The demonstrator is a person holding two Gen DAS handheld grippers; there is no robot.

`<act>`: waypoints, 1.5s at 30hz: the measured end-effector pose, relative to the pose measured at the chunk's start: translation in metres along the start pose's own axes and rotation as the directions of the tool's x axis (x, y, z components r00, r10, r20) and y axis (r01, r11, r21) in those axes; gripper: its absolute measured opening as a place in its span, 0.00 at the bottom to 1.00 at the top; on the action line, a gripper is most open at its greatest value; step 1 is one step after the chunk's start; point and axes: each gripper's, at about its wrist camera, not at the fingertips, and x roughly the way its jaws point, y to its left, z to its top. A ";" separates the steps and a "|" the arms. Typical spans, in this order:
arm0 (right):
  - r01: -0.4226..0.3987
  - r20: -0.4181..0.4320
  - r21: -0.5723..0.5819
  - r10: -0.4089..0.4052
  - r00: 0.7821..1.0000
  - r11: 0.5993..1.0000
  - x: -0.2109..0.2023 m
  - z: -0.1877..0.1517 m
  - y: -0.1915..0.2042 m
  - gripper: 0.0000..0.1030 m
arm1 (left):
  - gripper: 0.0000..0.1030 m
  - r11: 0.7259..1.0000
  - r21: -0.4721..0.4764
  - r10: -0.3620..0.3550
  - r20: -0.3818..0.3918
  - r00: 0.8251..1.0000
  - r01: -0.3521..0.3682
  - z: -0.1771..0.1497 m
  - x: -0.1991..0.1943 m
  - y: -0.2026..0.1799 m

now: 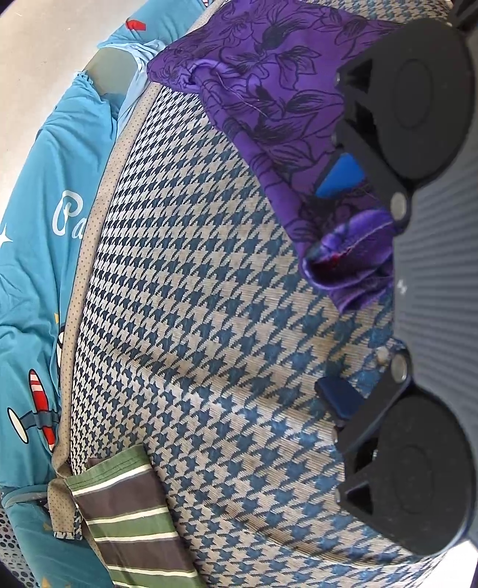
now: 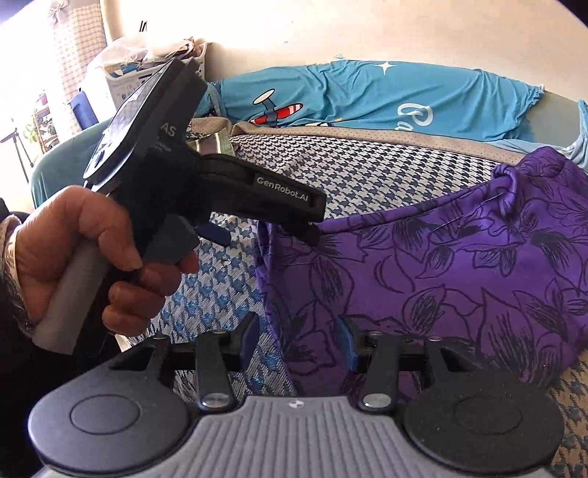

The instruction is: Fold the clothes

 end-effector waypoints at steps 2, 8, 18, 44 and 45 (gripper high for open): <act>0.006 -0.010 -0.018 -0.006 1.000 1.000 0.004 -0.002 0.004 0.47 | 1.00 1.000 -0.010 -0.003 0.000 1.000 0.003 -0.001 0.000 0.002; 0.050 -0.021 -0.095 -0.052 0.998 0.994 0.016 -0.007 0.016 0.49 | 1.00 0.999 -0.028 -0.020 -0.001 1.000 0.020 -0.001 -0.002 0.008; 0.188 0.016 -0.319 -0.193 0.981 0.929 0.031 -0.021 0.037 0.49 | 1.00 0.993 -0.063 -0.100 -0.032 0.994 0.098 0.001 -0.005 0.014; 0.075 0.074 0.165 -0.088 0.993 0.984 0.005 0.014 -0.024 0.12 | 1.00 0.886 -0.210 -0.444 -0.128 0.887 0.414 -0.015 -0.005 0.003; 0.071 0.073 0.158 -0.084 0.994 0.985 0.005 0.014 -0.023 0.12 | 1.00 0.885 -0.215 -0.444 -0.129 0.887 0.412 -0.015 -0.002 0.001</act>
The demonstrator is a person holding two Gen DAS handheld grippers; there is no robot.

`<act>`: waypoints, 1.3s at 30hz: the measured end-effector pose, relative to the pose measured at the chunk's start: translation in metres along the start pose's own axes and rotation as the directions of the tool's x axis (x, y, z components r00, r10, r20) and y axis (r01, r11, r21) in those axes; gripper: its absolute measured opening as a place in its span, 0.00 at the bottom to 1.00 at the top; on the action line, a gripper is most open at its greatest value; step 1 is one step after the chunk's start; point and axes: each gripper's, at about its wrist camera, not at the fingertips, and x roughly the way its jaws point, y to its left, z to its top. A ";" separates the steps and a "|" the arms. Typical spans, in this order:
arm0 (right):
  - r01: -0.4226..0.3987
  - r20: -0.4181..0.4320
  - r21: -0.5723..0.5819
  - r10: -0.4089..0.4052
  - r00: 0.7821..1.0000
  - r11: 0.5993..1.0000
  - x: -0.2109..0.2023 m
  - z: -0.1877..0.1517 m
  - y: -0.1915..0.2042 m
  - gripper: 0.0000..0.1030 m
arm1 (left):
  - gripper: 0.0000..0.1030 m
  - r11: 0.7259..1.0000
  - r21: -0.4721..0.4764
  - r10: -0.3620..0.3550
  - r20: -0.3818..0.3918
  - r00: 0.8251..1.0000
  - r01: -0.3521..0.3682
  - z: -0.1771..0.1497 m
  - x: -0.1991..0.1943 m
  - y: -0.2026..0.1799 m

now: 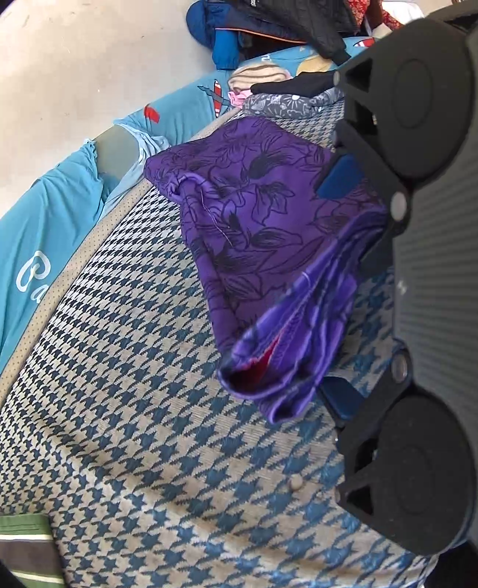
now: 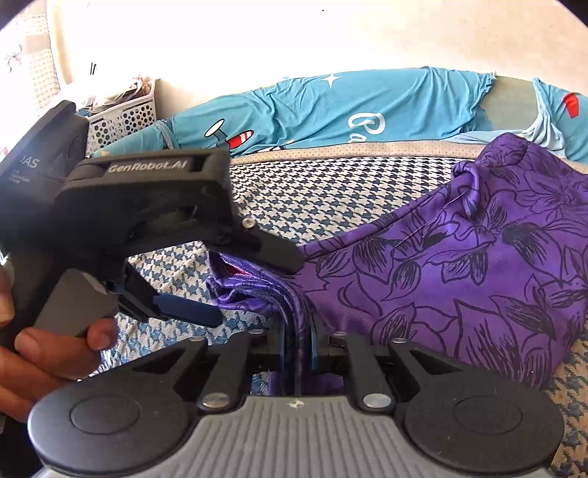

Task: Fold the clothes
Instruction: 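Grasp the blouse fold edge with the left gripper and lift it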

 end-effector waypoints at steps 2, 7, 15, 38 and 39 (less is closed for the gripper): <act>-0.004 -0.001 -0.022 0.004 1.000 1.000 0.000 -0.001 0.003 0.12 | 1.00 1.000 -0.008 0.001 0.000 1.000 -0.001 0.001 0.007 -0.001; -0.007 0.003 -0.049 0.007 1.000 0.999 -0.002 -0.002 0.005 0.12 | 0.94 0.998 0.045 0.041 0.046 0.998 -0.043 0.001 0.017 -0.008; -0.013 0.008 -0.042 0.013 1.000 0.999 -0.006 -0.001 -0.001 0.12 | 0.28 0.995 0.070 0.067 0.059 0.996 -0.071 0.000 0.026 -0.010; 0.124 -0.016 -0.446 -0.147 0.989 0.886 0.004 -0.046 0.040 0.47 | 0.14 0.989 0.105 0.099 0.081 0.992 -0.107 -0.001 0.026 -0.012; 0.130 -0.010 -0.449 -0.150 0.989 0.884 0.004 -0.046 0.040 0.42 | 0.15 0.988 0.111 0.103 0.081 0.991 -0.111 -0.001 0.027 -0.012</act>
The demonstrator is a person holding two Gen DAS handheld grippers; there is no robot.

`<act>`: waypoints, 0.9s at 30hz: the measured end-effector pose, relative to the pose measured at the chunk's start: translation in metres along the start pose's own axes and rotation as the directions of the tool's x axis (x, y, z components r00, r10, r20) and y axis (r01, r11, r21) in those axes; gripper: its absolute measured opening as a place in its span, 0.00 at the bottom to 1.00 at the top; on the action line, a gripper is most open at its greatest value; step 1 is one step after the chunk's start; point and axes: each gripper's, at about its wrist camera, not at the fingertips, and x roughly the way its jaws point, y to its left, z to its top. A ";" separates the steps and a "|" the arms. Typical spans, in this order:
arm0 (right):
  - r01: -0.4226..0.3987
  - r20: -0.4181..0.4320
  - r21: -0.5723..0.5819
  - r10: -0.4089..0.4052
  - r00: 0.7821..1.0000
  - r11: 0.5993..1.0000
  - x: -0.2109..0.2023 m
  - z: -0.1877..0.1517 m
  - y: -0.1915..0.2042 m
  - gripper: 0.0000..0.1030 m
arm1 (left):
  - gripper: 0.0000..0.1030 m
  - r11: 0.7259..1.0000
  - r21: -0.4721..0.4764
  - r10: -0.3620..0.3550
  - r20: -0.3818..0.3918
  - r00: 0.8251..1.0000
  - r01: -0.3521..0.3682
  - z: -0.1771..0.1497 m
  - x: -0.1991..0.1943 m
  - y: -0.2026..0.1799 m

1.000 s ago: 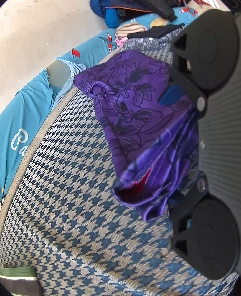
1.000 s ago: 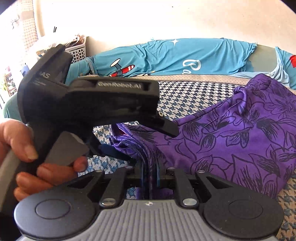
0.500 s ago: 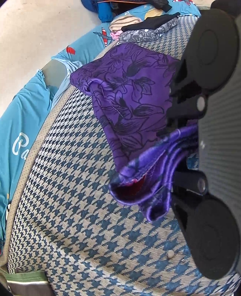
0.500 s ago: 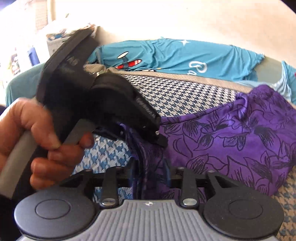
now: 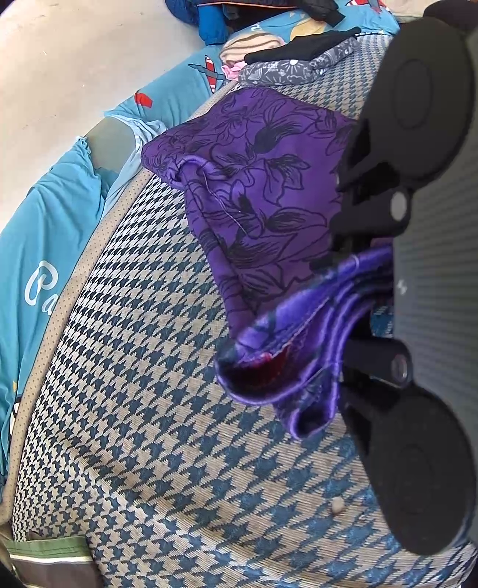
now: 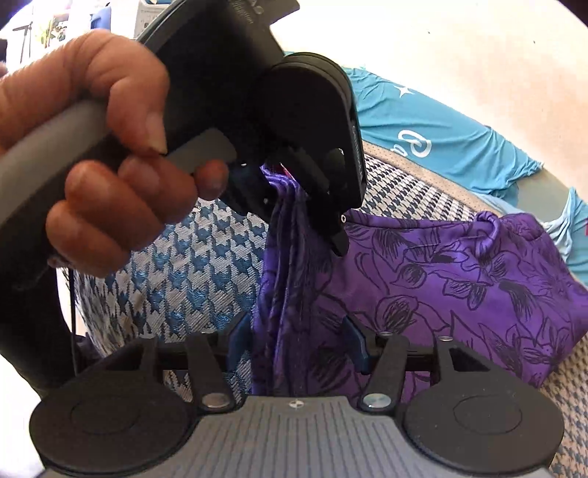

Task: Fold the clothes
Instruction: 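Grasp the blouse fold edge with the left gripper and lift it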

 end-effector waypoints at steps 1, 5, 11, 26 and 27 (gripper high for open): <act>0.006 0.004 -0.003 -0.006 1.000 1.000 0.000 0.000 0.000 0.33 | 0.16 1.000 0.009 0.007 -0.001 1.000 -0.007 0.000 0.001 0.000; 0.031 0.001 0.026 -0.031 1.000 0.999 0.002 0.002 -0.004 0.15 | 0.19 0.999 0.024 0.024 0.007 1.000 -0.024 0.000 0.006 -0.001; 0.000 0.031 0.060 -0.002 1.000 0.998 -0.003 0.011 -0.006 0.14 | 0.08 0.997 0.059 0.035 0.082 0.996 -0.040 0.004 -0.008 -0.005; -0.164 0.115 0.197 0.144 0.983 0.967 0.015 0.064 -0.006 0.14 | 0.08 0.991 0.067 0.106 0.165 0.981 -0.118 0.053 -0.049 0.017; -0.179 0.123 0.206 0.157 0.980 0.962 0.018 0.069 -0.005 0.14 | 0.08 0.991 0.069 0.106 0.161 0.981 -0.118 0.059 -0.050 0.019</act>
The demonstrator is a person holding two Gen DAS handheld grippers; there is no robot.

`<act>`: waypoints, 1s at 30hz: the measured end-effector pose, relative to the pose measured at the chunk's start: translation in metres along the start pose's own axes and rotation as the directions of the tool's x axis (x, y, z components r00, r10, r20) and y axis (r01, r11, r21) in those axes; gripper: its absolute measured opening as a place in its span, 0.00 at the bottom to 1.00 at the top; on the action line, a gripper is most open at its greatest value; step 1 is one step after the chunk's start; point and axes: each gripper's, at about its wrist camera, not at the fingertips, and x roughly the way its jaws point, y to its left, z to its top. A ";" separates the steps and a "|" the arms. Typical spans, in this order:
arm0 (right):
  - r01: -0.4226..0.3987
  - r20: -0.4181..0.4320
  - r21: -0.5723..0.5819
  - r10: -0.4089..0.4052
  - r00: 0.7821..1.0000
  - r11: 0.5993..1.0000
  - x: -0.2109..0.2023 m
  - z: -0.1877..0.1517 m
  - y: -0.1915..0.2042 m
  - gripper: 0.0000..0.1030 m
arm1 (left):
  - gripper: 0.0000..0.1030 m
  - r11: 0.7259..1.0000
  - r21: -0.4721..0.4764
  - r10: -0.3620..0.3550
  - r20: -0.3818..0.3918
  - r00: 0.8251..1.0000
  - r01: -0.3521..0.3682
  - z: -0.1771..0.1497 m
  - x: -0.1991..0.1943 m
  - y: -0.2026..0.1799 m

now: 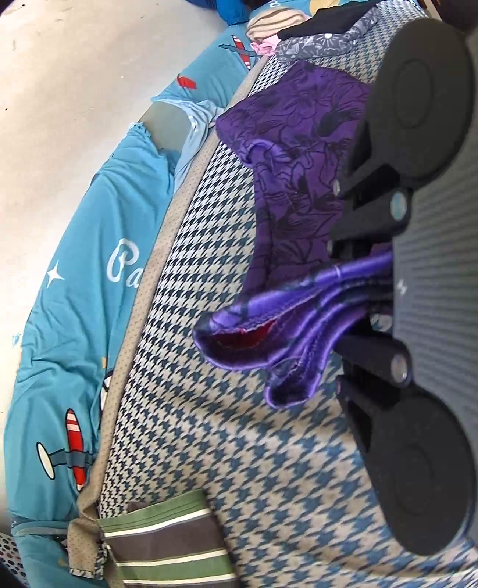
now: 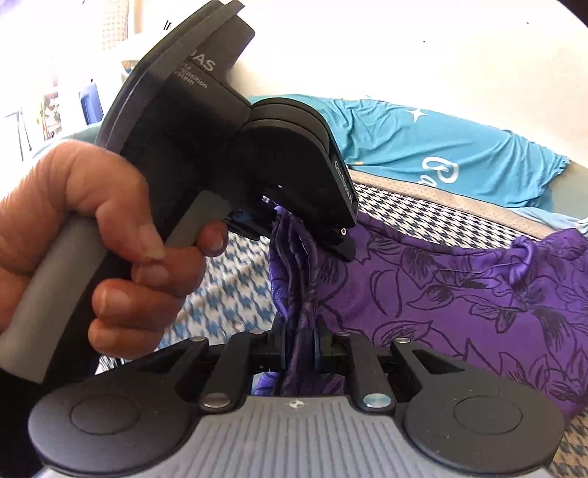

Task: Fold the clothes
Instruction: 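Grasp the blouse fold edge with the left gripper and lift it, then hold the purple blouse fold edge closed in the left gripper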

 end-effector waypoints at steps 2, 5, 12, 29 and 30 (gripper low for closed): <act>-0.026 0.008 0.016 0.026 1.000 1.000 0.008 0.007 0.000 0.14 | 0.08 1.000 0.006 0.002 -0.011 1.000 -0.002 0.011 0.001 0.005; -0.057 0.017 0.010 0.056 0.998 0.998 0.019 0.013 0.002 0.14 | 0.08 1.000 0.022 0.021 -0.028 0.999 -0.021 0.026 0.006 0.010; -0.108 0.002 0.009 0.108 0.994 0.994 0.056 0.026 -0.001 0.14 | 0.09 0.996 0.060 0.075 -0.070 0.995 -0.071 0.046 0.031 0.018; -0.147 -0.009 -0.093 0.147 0.989 0.985 0.048 0.018 -0.004 0.50 | 0.68 0.995 0.039 0.097 -0.174 0.980 -0.091 0.031 0.059 0.041; -0.146 -0.015 -0.096 0.145 0.989 0.985 0.045 0.016 -0.004 0.50 | 0.70 0.995 0.039 0.095 -0.173 0.980 -0.089 0.028 0.057 0.041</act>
